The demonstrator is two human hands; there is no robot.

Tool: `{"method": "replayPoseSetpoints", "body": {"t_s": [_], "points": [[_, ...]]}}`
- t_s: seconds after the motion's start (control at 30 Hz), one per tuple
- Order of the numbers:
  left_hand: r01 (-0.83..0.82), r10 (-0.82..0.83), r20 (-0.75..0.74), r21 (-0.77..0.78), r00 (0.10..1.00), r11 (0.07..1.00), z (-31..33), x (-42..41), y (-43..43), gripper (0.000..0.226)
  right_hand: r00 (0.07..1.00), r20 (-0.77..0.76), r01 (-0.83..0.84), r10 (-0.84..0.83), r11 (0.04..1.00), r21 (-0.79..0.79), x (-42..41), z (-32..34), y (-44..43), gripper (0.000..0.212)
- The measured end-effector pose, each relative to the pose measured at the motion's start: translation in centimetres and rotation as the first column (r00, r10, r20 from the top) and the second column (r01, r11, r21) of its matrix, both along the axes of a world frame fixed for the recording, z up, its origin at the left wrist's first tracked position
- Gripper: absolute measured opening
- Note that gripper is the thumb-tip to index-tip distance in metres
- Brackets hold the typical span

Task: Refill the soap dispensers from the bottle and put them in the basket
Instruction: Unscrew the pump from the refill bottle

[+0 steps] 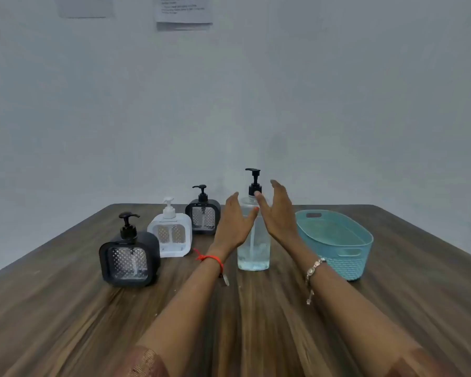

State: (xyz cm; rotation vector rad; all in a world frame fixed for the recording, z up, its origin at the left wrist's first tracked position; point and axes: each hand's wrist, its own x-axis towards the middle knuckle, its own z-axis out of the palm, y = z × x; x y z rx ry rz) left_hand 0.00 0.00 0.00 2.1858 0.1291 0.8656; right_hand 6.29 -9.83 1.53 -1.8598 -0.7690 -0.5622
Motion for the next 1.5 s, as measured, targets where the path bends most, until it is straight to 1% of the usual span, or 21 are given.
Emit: {"method": "replayPoseSetpoints", "body": {"t_s": [0.07,0.1,0.2,0.27,0.33,0.47,0.6,0.7,0.77,0.83,0.87,0.9,0.93,1.0,1.07,1.13,1.2,1.3,1.37,1.43,1.5], "points": [[0.044,-0.043,0.013,-0.063,0.999,0.997,0.2,1.2,0.2,0.075,0.996,-0.065,-0.061,0.061,0.998,0.002,0.8,0.8,0.6,0.063],[0.072,-0.071,0.027,-0.069,0.997,0.995,0.2,1.7,0.3,0.071,0.993,-0.087,-0.077,0.077,0.997,-0.002,1.2,1.2,0.9,0.060],[0.151,-0.135,0.157,-0.092,0.978,0.984,-0.1,2.9,0.2,0.052,0.987,-0.122,-0.102,0.105,0.994,0.028,1.9,1.7,1.9,0.038],[0.158,-0.124,0.221,-0.140,0.967,0.978,-0.3,3.6,0.3,0.049,0.989,-0.110,-0.088,0.096,0.993,0.076,2.2,1.7,2.5,0.026],[0.130,-0.083,0.249,-0.177,0.965,0.976,-0.7,4.1,0.5,0.052,0.991,-0.117,-0.056,0.070,0.991,0.120,2.5,1.8,2.8,0.022],[0.102,-0.050,0.246,-0.203,0.968,0.974,-0.9,4.5,0.5,0.054,0.958,-0.203,-0.153,0.200,0.962,0.227,2.8,2.2,2.4,0.015],[0.080,-0.029,0.235,-0.213,0.971,0.974,-1.1,4.4,0.6,0.059,0.869,-0.289,-0.334,0.401,0.908,0.254,3.8,2.7,1.3,0.007],[0.093,-0.054,0.183,-0.211,0.982,0.973,-0.9,4.2,1.0,0.062,0.769,-0.364,-0.474,0.526,0.851,0.229,4.9,2.8,0.4,0.015],[0.101,-0.068,0.152,-0.224,0.986,0.969,-0.8,4.1,1.1,0.070,0.677,-0.411,-0.554,0.611,0.790,0.261,5.2,2.7,0.2,0.022],[0.101,-0.069,0.137,-0.242,0.988,0.965,-0.8,4.0,1.1,0.080,0.592,-0.456,-0.585,0.665,0.743,0.324,5.2,2.7,0.2,0.027],[0.102,-0.071,0.133,-0.250,0.989,0.963,-0.8,4.0,1.0,0.086,0.578,-0.464,-0.591,0.671,0.736,0.330,5.1,2.7,0.2,0.026],[0.104,-0.072,0.130,-0.255,0.989,0.961,-0.9,4.0,0.9,0.090,0.604,-0.457,-0.581,0.653,0.753,0.307,4.9,2.8,0.2,0.025],[0.104,-0.073,0.126,-0.257,0.989,0.961,-1.0,3.9,0.8,0.093,0.672,-0.432,-0.545,0.602,0.796,0.263,4.6,2.9,0.3,0.024],[0.106,-0.076,0.118,-0.268,0.990,0.958,-1.1,3.8,0.8,0.095,0.832,-0.339,-0.398,0.439,0.898,0.185,3.9,3.1,0.7,0.028],[0.117,-0.088,0.115,-0.283,0.989,0.952,-1.1,3.8,0.8,0.093,0.919,-0.252,-0.273,0.302,0.951,0.143,3.3,3.3,1.0,0.033],[0.111,-0.087,0.096,-0.290,0.992,0.951,-1.2,3.7,0.8,0.095,0.933,-0.230,-0.257,0.277,0.960,0.116,3.1,3.6,1.0,0.030],[0.096,-0.077,0.078,-0.288,0.994,0.953,-1.1,3.7,0.8,0.095,0.897,-0.278,-0.320,0.344,0.939,0.130,3.3,3.9,0.6,0.028],[0.103,-0.083,0.078,-0.305,0.994,0.947,-1.0,3.7,0.8,0.093,0.836,-0.362,-0.381,0.412,0.911,0.155,3.5,4.3,-0.1,0.039],[0.104,-0.081,0.085,-0.307,0.993,0.946,-1.1,3.7,0.7,0.091,0.834,-0.360,-0.377,0.418,0.908,0.180,3.4,4.3,-0.1,0.038],[0.104,-0.080,0.090,-0.303,0.993,0.947,-1.1,3.6,0.7,0.090,0.888,-0.305,-0.316,0.343,0.939,0.137,2.9,4.3,0.5,0.037],[0.116,-0.091,0.094,-0.305,0.991,0.945,-1.1,3.7,0.8,0.088,0.958,-0.225,-0.178,0.178,0.984,0.022,2.6,4.3,1.2,0.044]]}}
